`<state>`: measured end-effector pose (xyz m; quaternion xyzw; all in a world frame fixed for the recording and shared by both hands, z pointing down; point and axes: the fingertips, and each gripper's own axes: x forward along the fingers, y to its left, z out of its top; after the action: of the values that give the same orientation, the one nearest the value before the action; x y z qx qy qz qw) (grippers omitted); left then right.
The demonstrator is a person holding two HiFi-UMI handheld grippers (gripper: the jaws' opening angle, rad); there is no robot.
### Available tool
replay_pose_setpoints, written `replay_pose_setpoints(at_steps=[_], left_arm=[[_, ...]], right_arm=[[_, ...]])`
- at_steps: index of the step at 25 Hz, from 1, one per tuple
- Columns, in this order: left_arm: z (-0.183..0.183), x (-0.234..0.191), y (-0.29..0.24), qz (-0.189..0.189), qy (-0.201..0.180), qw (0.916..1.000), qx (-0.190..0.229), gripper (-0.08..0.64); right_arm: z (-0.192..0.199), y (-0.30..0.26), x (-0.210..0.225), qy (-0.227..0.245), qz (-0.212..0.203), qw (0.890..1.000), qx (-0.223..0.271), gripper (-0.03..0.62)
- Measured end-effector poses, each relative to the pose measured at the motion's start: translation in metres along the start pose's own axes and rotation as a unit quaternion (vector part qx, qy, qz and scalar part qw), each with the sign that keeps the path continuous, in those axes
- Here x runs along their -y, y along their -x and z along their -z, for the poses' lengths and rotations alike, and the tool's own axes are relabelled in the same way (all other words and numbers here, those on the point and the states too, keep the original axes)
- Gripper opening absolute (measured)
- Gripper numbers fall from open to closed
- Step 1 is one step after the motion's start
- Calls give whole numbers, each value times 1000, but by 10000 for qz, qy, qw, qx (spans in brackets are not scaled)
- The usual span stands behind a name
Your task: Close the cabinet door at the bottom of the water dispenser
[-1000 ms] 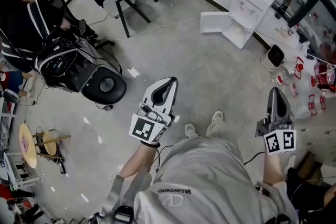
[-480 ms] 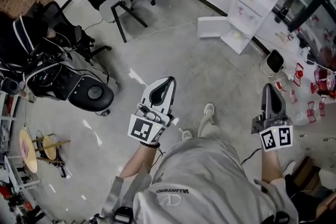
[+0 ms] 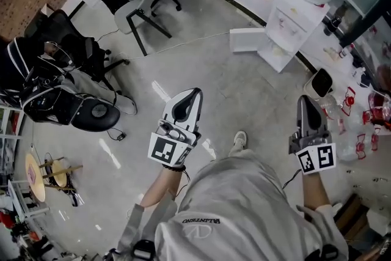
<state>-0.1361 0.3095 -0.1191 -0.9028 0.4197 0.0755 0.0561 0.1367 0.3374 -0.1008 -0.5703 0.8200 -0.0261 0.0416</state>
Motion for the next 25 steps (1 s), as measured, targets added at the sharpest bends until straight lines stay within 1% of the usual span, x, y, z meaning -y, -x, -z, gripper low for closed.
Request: replay_pose_setpoints(at_steps=[4, 8, 13, 19, 25], left_arm=[[9, -1, -34, -80, -60, 9999, -78, 8], [22, -2, -55, -171, -106, 9997, -140, 8], [33, -14, -70, -256, -83, 9994, -213, 8], [43, -45, -92, -233, -4, 9994, -274, 8], [52, -89, -138, -20, 36, 9998, -207, 8]], right_arm=[[2, -21, 29, -112, -140, 9998, 24, 15], [12, -36, 53, -164, -222, 9996, -20, 15], [22, -59, 65, -120, -328, 9993, -159, 15], [25, -91, 66, -83, -319, 9991, -270, 15], [27, -146, 77, -106, -121, 9995, -259, 15]])
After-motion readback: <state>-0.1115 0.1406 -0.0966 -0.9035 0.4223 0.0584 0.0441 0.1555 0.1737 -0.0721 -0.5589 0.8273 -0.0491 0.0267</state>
